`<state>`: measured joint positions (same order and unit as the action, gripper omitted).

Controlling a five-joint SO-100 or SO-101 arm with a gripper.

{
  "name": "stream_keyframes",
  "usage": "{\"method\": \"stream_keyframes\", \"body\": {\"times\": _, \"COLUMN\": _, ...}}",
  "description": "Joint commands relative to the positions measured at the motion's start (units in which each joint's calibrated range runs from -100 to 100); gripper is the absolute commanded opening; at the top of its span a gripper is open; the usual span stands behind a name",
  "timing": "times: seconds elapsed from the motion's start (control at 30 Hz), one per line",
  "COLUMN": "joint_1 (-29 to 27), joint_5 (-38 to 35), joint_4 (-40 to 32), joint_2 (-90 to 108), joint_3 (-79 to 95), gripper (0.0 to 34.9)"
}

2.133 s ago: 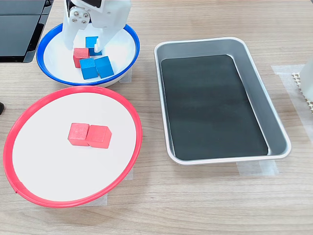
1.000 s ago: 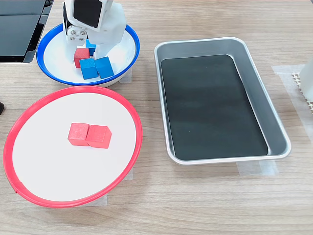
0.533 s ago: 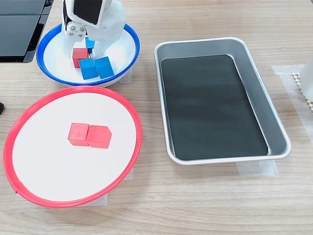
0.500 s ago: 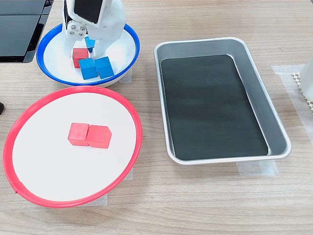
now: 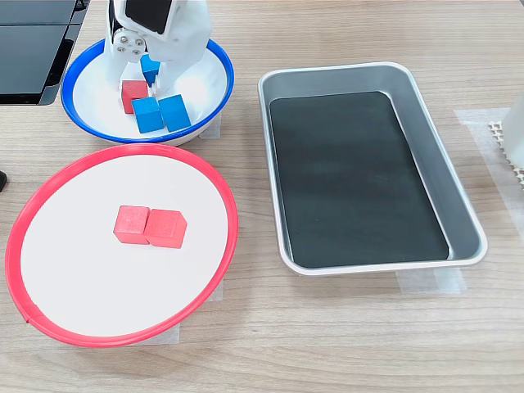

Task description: Relocate any misplaced blocks to their matching dishes.

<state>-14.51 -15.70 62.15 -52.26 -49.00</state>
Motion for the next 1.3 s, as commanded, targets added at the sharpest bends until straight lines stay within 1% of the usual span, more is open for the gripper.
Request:
{"method": "stream_keyframes", "body": {"times": 0.0, "joint_1": 0.5, "joint_5": -0.1, "joint_4": -0.9, "joint_2": 1.5, "joint_3": 0.0, "gripper": 13.0}}
{"method": "stream_keyframes", "body": {"times": 0.33, "joint_1": 1.5, "joint_5": -0.2, "joint_4": -1.3, "joint_2": 1.5, "joint_3": 0.6, "gripper": 12.4}}
{"method": "stream_keyframes", "body": {"times": 0.47, "joint_1": 1.7, "joint_5": -0.3, "joint_4": -1.3, "joint_2": 1.5, "joint_3": 0.7, "gripper": 10.9}}
{"method": "stream_keyframes", "body": {"times": 0.57, "joint_1": 1.7, "joint_5": -0.6, "joint_4": -1.3, "joint_2": 1.5, "joint_3": 0.7, "gripper": 8.3}}
{"method": "stream_keyframes", "body": {"times": 0.7, "joint_1": 1.7, "joint_5": -0.5, "joint_4": -1.4, "joint_2": 1.5, "joint_3": 0.6, "gripper": 2.9}}
{"method": "stream_keyframes", "body": {"times": 0.8, "joint_1": 1.8, "joint_5": -0.2, "joint_4": -1.4, "joint_2": 1.7, "joint_3": 0.2, "gripper": 0.4}}
{"method": "stream_keyframes", "body": {"times": 1.03, "joint_1": 2.2, "joint_5": 0.4, "joint_4": 0.7, "joint_2": 4.2, "joint_3": 0.3, "gripper": 0.4}}
{"method": "stream_keyframes", "body": {"times": 1.27, "joint_1": 4.6, "joint_5": 0.7, "joint_4": 6.9, "joint_2": 8.1, "joint_3": -6.3, "gripper": 0.4}}
